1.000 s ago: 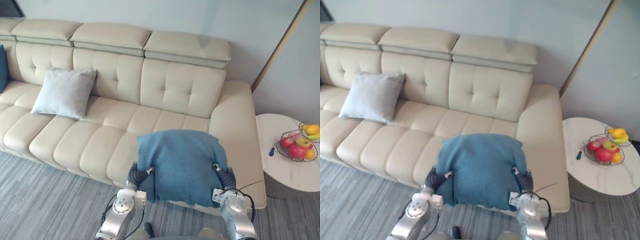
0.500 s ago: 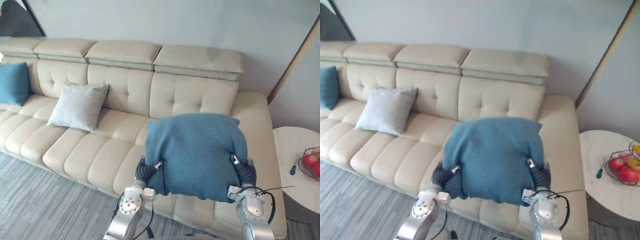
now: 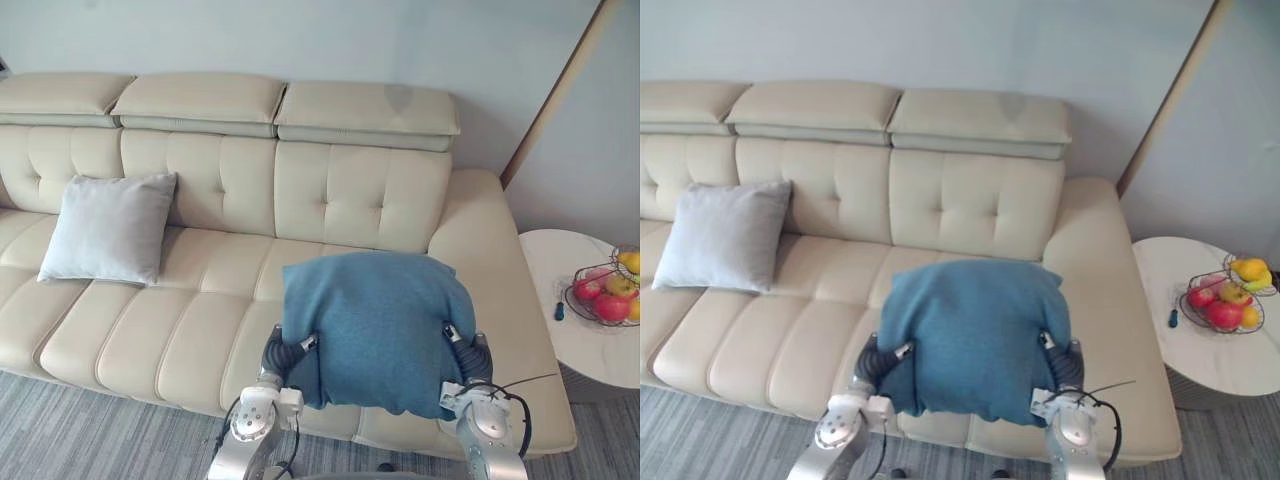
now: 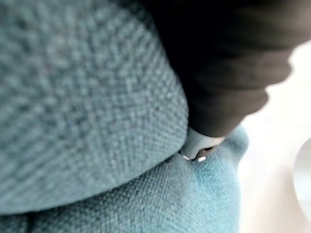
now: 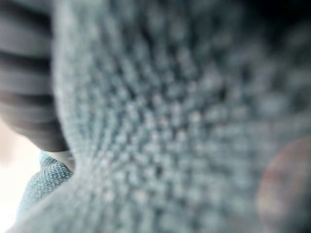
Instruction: Pick up cushions and gather them together orderly.
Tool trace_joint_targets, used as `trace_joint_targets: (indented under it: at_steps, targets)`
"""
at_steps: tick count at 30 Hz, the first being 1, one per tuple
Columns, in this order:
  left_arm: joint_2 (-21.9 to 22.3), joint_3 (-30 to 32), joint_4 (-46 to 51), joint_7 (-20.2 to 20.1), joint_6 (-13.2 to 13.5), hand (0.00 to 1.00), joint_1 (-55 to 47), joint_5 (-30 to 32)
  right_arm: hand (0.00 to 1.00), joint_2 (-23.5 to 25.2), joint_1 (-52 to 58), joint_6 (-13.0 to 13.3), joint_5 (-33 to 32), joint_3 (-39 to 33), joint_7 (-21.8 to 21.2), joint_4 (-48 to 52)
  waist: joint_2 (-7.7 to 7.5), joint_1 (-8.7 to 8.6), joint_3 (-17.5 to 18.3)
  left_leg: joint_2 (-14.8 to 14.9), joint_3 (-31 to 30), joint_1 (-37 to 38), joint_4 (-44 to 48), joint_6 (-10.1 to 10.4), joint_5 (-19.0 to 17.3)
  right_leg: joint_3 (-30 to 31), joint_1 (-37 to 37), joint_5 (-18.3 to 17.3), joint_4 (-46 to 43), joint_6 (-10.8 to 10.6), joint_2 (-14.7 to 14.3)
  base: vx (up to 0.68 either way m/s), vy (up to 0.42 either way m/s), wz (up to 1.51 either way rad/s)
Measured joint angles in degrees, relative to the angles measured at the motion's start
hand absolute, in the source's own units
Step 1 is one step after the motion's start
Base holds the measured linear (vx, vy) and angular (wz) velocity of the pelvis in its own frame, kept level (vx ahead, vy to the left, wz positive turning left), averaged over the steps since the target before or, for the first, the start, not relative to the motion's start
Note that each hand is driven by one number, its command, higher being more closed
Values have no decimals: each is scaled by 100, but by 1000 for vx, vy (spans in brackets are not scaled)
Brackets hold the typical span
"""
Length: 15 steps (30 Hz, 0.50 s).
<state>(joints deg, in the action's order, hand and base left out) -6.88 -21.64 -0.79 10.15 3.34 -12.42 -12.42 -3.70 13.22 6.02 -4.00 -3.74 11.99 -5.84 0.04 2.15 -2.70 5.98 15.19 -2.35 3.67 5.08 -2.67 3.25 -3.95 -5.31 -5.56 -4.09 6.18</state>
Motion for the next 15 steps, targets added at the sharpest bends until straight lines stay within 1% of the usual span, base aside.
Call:
trace_joint_targets:
  at_steps: [2, 4, 6, 7, 9, 10, 12, 14, 15]
  targets:
    - [-107, -100, -43, 154, 0, 100, 206, 120, 100, -52, -182, 0, 190, 41, 170, -143, 6, 3, 2, 3, 30, -157, -169, 10, 125, 13, -251, 78, 7, 20, -22, -72, -28, -11]
    - [-149, -115, -142, 263, 0, 100, 489, 132, 100, -165, -427, -3, 194, 145, 293, -278, 3, 4, 0, 17, 82, -366, -259, 5, 241, 40, -477, 204, 53, 21, -36, -52, -19, -14]
    - [-167, -130, -454, 586, -2, 100, 1266, 230, 100, -264, -1022, -29, 339, 231, 544, -438, 7, 4, -50, 49, 159, -846, -312, -14, 417, 90, -937, 480, 203, 19, -74, -112, -26, -14]
    - [-167, -129, -530, 664, -3, 100, 1447, 234, 100, -287, -1156, -58, 379, 241, 598, -454, 7, 11, -50, 53, 163, -951, -309, -21, 444, 102, -1048, 516, 207, 17, -78, -149, -34, -11]
    - [-212, -120, -867, 926, -5, 100, 2312, 239, 100, -429, -1881, -96, 401, 288, 775, -675, 3, 23, -172, 64, 182, -1312, -296, -49, 546, 155, -1430, 656, 194, 13, -96, -141, -22, -8]
    - [-226, -116, -954, 1003, -5, 100, 2550, 244, 100, -477, -2080, -116, 401, 297, 832, -727, 2, 25, -172, 74, 181, -1464, -266, -54, 568, 160, -1566, 694, 190, 10, -101, -105, -9, -5]
    - [-298, -5, -1322, 1247, -2, 100, 3469, 232, 100, -710, -2966, -174, 402, 389, 979, -1018, -4, 24, -196, 82, 178, -1973, -250, -83, 691, 177, -2075, 845, 195, 1, -110, -118, -5, -2]
    - [-327, 126, -1723, 1513, 0, 100, 4276, 197, 100, -824, -3857, -261, 407, 411, 1158, -1378, 7, 33, -338, 93, 176, -2238, -270, -98, 820, 188, -2349, 958, 200, -1, -123, -117, 3, -1]
    - [-333, 156, -1795, 1568, 1, 100, 4430, 193, 100, -835, -4025, -272, 410, 411, 1182, -1438, 12, 32, -372, 97, 171, -2284, -270, -101, 837, 185, -2394, 973, 200, 2, -126, -83, 0, 2]
